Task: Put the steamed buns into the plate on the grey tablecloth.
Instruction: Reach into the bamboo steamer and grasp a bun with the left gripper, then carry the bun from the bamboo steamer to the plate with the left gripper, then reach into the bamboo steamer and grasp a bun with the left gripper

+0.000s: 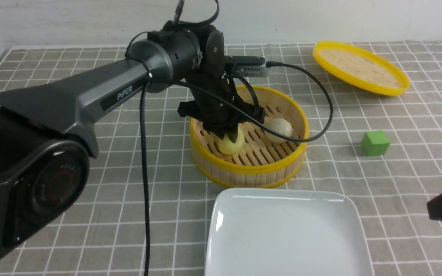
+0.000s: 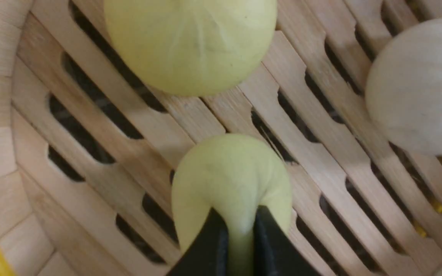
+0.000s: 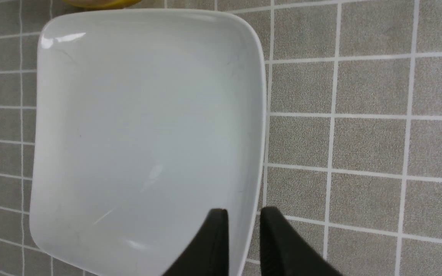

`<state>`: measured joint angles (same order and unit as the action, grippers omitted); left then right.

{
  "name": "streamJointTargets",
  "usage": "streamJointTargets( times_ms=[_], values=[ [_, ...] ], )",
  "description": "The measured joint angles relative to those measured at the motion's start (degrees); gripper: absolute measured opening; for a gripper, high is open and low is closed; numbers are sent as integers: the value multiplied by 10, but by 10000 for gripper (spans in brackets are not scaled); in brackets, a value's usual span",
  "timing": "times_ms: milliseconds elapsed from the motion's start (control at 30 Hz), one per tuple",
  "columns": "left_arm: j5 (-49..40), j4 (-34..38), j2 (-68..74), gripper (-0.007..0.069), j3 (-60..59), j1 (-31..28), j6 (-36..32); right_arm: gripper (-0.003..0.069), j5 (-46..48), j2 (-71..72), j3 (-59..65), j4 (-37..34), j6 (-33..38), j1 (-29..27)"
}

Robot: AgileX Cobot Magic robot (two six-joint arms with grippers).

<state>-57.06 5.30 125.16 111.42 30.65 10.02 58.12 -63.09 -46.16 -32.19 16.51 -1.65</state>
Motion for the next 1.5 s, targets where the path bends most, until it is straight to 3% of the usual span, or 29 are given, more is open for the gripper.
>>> streamJointTargets(
  times_ms=[267, 433, 600, 733, 900, 1167, 1400, 1500],
  values=[
    [-124, 1, -157, 22, 49, 3, -7, 149, 8, -4, 0, 2, 0, 0],
    [-136, 20, -242, 22, -83, 62, -9, 154, 12, -3, 0, 1, 0, 0],
    [-79, 28, -228, 33, -246, 152, 17, 162, 12, -3, 0, 1, 0, 0],
    [-3, 23, -216, 69, -307, 171, 51, 165, 12, -3, 0, 1, 0, 0],
    [74, 10, -185, 251, -325, 171, 88, 172, 14, -3, 0, 1, 0, 0],
    [75, -16, -173, 507, -272, 135, 96, 176, 16, -3, 0, 1, 0, 0],
    [55, -28, -135, 536, -103, 41, 117, 176, 18, -3, 0, 0, 0, 0],
    [38, -26, -65, 536, 8, 10, 91, 182, 19, -3, 0, -4, 0, 0]
  ],
)
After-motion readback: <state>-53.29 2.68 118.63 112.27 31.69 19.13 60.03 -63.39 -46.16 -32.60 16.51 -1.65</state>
